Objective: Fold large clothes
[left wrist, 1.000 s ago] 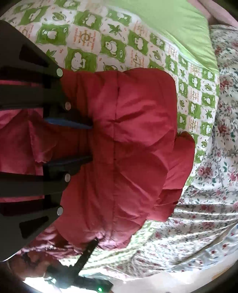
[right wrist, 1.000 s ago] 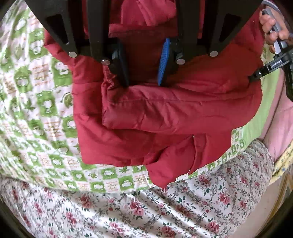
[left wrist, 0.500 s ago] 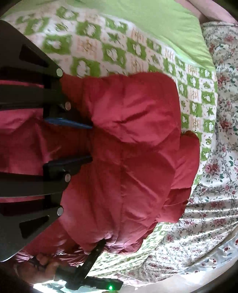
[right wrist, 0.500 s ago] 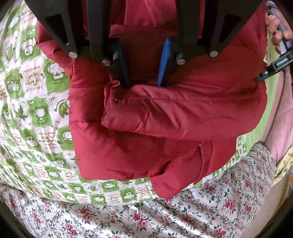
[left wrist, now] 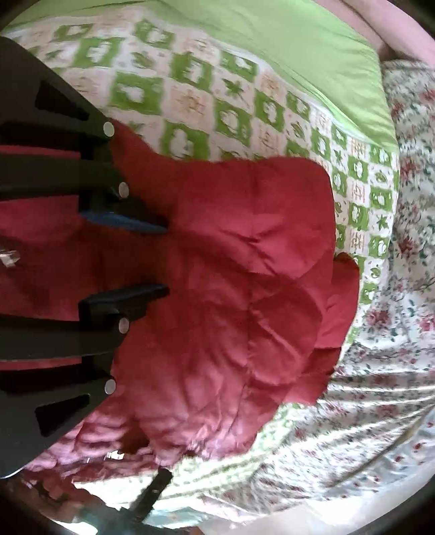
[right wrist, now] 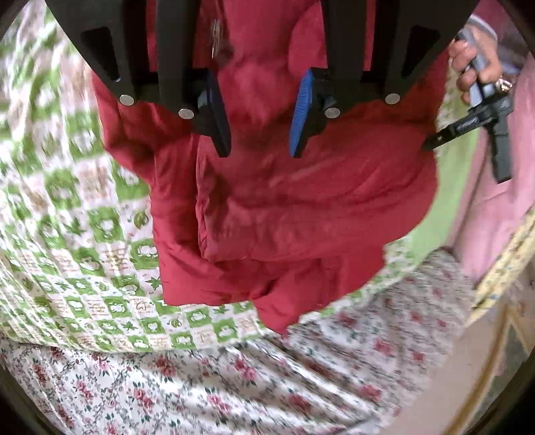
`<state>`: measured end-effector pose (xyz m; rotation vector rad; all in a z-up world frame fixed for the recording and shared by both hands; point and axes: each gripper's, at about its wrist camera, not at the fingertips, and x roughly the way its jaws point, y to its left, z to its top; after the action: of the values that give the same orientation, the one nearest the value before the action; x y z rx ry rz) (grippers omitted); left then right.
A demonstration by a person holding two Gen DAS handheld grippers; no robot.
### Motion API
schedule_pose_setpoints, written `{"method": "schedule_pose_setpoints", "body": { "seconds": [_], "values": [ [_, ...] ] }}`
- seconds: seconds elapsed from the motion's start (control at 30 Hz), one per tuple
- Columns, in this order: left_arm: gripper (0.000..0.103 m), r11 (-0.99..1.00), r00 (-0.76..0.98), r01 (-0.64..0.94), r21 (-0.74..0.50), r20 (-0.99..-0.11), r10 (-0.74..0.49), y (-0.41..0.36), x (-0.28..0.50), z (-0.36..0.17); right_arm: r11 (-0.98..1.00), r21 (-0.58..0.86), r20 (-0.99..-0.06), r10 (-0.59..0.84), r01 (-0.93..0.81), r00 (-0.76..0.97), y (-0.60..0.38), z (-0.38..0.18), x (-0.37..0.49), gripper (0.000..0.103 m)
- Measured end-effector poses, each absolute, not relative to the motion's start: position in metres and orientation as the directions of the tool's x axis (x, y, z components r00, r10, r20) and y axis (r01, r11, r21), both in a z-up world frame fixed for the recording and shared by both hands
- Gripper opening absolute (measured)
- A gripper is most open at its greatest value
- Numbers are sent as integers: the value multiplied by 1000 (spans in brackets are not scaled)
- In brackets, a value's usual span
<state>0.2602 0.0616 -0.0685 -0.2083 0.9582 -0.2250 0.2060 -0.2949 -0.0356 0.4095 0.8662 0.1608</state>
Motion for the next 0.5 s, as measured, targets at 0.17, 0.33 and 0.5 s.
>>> {"method": "schedule_pose_setpoints", "body": {
  "seconds": [0.17,0.33,0.5],
  "values": [
    [29,943,558,122,-309,-764,-323,76,202,-57,895,447,-670,335,1,662,-305,-19,151,51],
    [29,933,542,125,-337,-764,-349,92,142,-57,884,467,-660,354,-7,663,-315,-17,100,57],
    [29,927,534,114,-357,-765,-360,103,90,-55,887,462,-670,333,21,664,-330,-18,60,64]
  ]
}}
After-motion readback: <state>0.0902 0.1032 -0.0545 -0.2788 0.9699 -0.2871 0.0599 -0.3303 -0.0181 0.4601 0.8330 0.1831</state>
